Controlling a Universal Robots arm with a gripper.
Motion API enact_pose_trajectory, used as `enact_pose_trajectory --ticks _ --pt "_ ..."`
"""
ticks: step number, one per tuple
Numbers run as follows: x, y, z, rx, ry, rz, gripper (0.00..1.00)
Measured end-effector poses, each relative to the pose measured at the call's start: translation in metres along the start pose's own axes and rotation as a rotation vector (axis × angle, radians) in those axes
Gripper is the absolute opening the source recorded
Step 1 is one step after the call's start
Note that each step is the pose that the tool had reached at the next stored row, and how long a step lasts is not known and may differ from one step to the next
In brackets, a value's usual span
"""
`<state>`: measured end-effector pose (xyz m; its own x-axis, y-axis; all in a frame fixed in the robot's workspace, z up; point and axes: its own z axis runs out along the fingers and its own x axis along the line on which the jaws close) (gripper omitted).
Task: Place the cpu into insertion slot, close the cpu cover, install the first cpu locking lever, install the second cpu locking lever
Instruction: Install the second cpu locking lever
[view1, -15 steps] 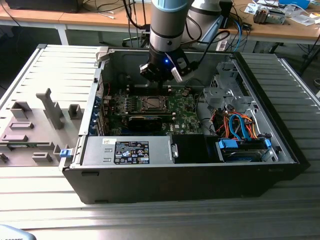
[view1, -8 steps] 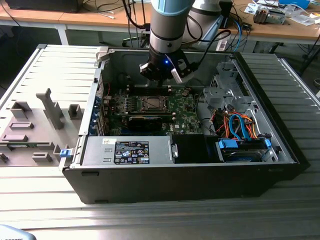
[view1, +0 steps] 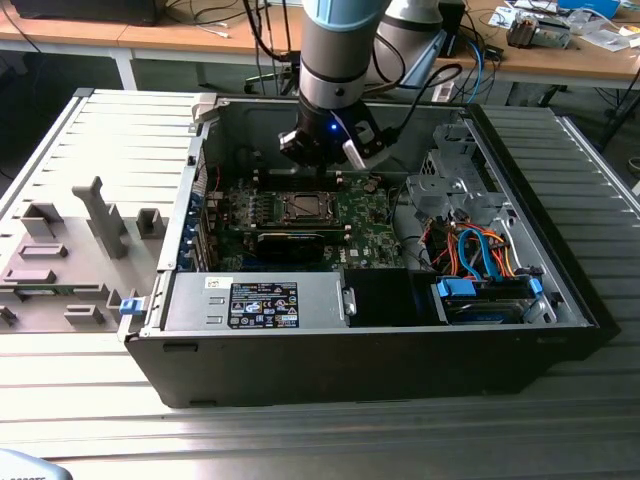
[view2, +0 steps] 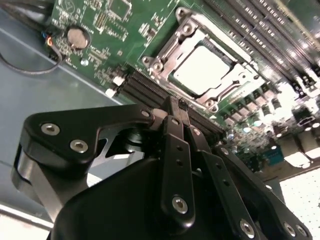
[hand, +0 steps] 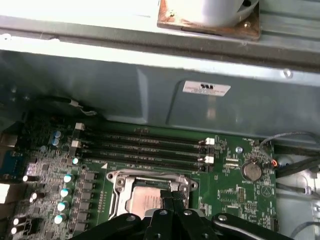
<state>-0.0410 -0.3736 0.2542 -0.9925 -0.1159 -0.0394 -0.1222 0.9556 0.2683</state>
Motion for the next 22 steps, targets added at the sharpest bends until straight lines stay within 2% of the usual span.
enact_pose_trajectory --ticks 22 --pt "0.0051 -0.0419 -0.0118 0.0001 0.0 0.0 0.11"
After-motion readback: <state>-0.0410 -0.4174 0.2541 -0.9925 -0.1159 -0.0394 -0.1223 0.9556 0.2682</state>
